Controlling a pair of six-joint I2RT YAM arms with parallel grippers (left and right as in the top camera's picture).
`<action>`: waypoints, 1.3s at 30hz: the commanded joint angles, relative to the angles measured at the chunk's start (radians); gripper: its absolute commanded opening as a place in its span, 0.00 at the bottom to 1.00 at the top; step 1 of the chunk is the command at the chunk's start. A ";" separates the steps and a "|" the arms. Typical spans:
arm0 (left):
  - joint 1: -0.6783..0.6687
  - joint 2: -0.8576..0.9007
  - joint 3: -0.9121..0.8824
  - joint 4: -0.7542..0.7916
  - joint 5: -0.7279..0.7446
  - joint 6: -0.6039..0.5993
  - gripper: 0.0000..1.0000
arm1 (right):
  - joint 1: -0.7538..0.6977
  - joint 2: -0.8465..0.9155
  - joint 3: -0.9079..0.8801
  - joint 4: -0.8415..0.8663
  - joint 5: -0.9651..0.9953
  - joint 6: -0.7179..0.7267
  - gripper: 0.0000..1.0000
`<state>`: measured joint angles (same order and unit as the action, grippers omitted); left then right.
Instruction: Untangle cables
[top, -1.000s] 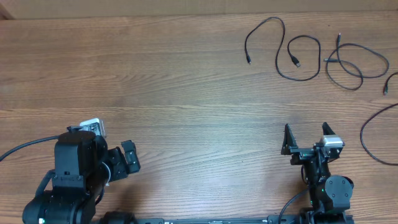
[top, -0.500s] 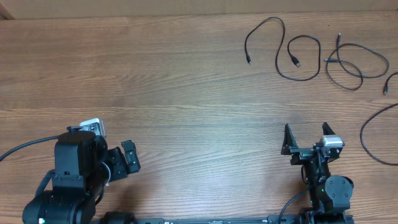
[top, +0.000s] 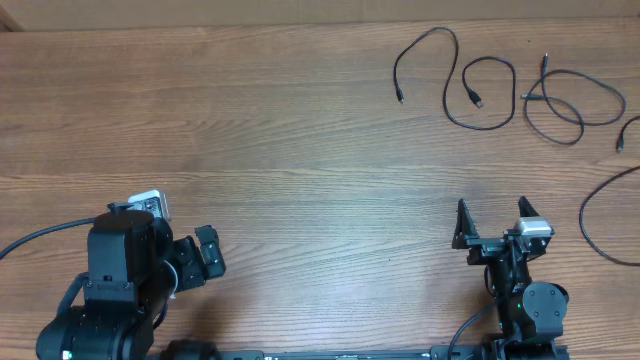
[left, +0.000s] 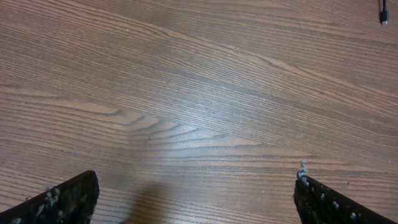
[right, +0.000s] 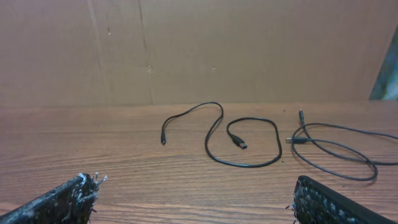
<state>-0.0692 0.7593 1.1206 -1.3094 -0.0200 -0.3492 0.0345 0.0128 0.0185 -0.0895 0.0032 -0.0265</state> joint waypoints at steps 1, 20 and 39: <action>0.010 -0.002 0.010 0.004 -0.010 -0.018 1.00 | 0.006 -0.010 -0.011 0.008 -0.005 -0.005 1.00; 0.010 -0.002 0.010 0.004 -0.010 -0.018 1.00 | -0.011 -0.010 -0.011 0.008 -0.005 -0.005 1.00; 0.009 -0.002 0.010 0.003 -0.010 -0.018 1.00 | 0.023 -0.010 -0.011 0.008 -0.005 -0.005 1.00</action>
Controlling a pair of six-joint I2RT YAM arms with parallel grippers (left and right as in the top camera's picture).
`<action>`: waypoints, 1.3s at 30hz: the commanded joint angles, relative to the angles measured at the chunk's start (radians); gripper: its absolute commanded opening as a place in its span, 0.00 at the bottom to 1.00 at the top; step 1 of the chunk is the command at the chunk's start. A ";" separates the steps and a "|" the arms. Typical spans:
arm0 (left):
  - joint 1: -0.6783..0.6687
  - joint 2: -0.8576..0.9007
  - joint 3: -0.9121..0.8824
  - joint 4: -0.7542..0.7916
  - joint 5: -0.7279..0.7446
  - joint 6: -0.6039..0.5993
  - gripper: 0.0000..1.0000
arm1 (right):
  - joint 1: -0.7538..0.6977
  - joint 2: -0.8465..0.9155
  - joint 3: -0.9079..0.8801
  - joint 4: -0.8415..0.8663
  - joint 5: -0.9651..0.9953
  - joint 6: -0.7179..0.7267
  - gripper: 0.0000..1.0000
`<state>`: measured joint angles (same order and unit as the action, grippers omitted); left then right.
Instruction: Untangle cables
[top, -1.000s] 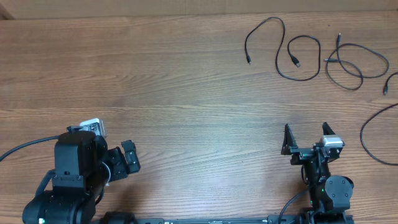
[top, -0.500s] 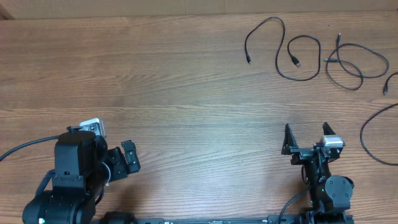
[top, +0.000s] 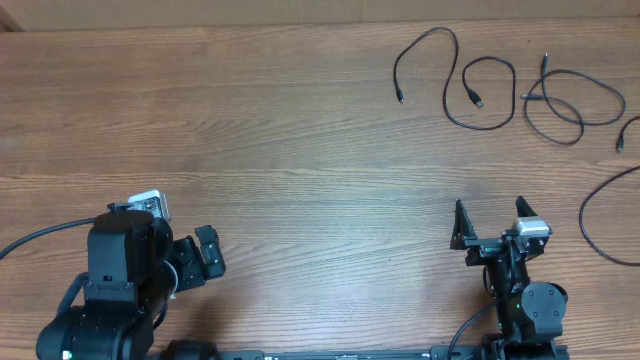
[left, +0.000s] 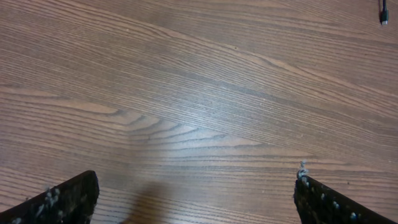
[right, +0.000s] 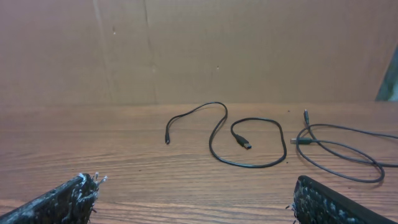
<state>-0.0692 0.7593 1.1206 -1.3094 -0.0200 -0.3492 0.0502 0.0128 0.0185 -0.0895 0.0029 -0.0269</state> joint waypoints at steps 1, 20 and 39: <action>0.010 -0.003 0.010 0.004 -0.010 -0.018 1.00 | 0.007 -0.010 -0.011 0.008 -0.004 -0.005 1.00; 0.039 -0.194 0.010 0.003 -0.010 -0.018 1.00 | 0.007 -0.010 -0.011 0.008 -0.004 -0.005 1.00; 0.094 -0.525 0.010 -0.007 -0.010 -0.018 1.00 | 0.007 -0.010 -0.011 0.008 -0.004 -0.005 1.00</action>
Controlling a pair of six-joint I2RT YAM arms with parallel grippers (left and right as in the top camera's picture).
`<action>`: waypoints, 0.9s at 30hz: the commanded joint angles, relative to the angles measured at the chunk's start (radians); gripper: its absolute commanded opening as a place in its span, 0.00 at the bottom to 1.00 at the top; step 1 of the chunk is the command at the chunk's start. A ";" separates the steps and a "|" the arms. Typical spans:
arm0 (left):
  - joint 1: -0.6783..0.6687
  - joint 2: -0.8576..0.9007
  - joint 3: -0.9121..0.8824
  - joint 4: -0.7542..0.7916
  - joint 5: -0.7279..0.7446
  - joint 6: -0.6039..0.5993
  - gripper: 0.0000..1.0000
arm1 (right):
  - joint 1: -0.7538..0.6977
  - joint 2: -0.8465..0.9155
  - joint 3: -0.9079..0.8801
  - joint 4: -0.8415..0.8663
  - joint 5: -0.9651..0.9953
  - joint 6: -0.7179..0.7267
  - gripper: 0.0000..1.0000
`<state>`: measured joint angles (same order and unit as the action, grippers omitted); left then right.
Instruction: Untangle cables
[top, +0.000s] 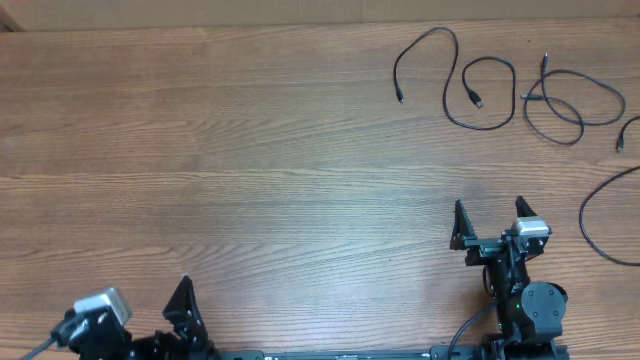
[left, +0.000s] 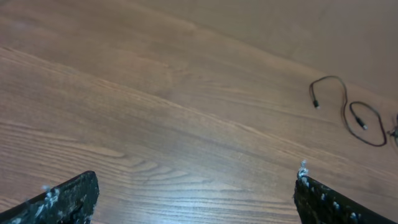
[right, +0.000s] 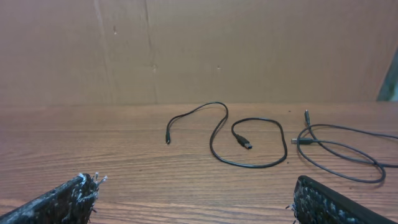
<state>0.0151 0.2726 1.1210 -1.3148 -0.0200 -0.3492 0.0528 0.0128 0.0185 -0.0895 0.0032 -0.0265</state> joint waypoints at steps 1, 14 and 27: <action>0.011 -0.051 0.009 -0.006 -0.010 -0.018 0.99 | 0.004 -0.010 -0.011 0.008 -0.005 -0.005 1.00; 0.011 -0.144 0.009 -0.139 -0.005 -0.022 0.99 | 0.004 -0.010 -0.011 0.008 -0.005 -0.005 1.00; 0.026 -0.263 0.009 -0.139 -0.005 -0.022 1.00 | 0.010 -0.010 -0.011 0.008 -0.005 -0.005 1.00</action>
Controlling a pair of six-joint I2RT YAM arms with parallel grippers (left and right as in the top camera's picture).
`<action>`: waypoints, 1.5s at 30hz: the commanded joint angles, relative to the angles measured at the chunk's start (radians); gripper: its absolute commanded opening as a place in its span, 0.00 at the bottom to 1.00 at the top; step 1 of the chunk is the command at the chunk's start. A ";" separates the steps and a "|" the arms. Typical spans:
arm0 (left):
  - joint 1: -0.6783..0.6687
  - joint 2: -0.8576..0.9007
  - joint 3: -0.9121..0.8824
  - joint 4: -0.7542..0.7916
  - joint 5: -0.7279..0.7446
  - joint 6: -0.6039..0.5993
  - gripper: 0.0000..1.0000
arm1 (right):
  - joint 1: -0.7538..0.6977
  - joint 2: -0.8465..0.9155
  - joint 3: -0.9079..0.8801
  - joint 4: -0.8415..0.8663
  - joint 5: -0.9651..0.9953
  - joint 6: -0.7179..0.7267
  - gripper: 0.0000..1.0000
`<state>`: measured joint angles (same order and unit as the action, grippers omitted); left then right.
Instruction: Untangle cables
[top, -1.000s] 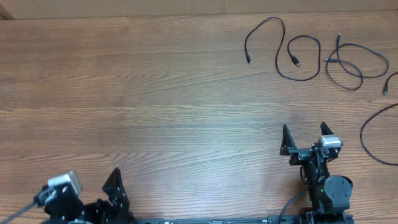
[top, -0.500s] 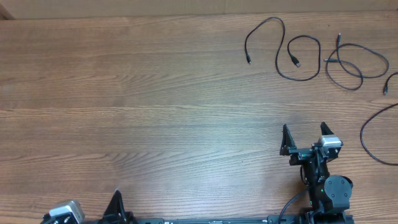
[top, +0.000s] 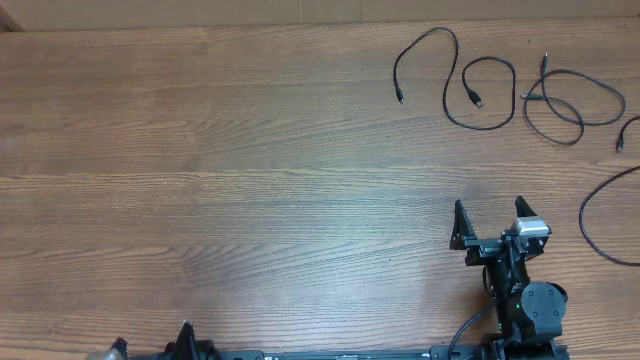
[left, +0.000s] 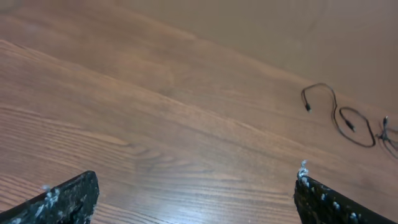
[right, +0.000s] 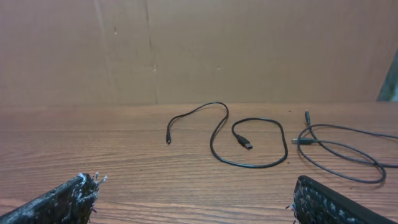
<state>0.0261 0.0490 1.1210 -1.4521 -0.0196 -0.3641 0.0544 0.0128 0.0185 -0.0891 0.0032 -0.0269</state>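
Black cables lie at the far right of the wooden table. An S-shaped cable (top: 452, 78) (right: 219, 134) lies apart from a looped cable (top: 572, 100) (right: 348, 152) that crosses itself. A third cable (top: 598, 212) runs off the right edge. My right gripper (top: 490, 214) (right: 196, 199) stands open near the front edge, well short of the cables and holding nothing. My left gripper (left: 196, 196) is open and empty at the front left. The overhead view shows only its tip (top: 185, 338). In the left wrist view the S-shaped cable (left: 329, 109) is far off.
A brown cardboard wall (right: 199, 50) rises behind the table's far edge. The table (top: 250, 150) is bare wood across its left and middle.
My left arm has drawn back further toward the front edge and has almost left the overhead view. Its camera looks a little further across the table. The right gripper and the cables have not moved.
My left arm first stood at the front left with its open gripper facing down at bare wood, and stayed there. Then it was back at the front edge looking across the table, and now it is nearly out of the overhead view. The right gripper stayed open and the cables lay still.
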 joint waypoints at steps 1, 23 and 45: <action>0.015 -0.045 0.015 -0.013 -0.005 -0.011 0.99 | 0.008 -0.010 -0.011 0.007 -0.004 -0.005 1.00; 0.014 -0.045 -0.055 0.255 -0.016 -0.009 1.00 | 0.008 -0.010 -0.011 0.007 -0.005 -0.005 1.00; 0.014 -0.045 -0.958 1.300 0.039 0.163 1.00 | 0.032 -0.010 -0.011 0.007 -0.005 -0.005 1.00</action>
<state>0.0338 0.0139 0.2260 -0.2020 -0.0204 -0.2432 0.0811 0.0128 0.0185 -0.0887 0.0032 -0.0265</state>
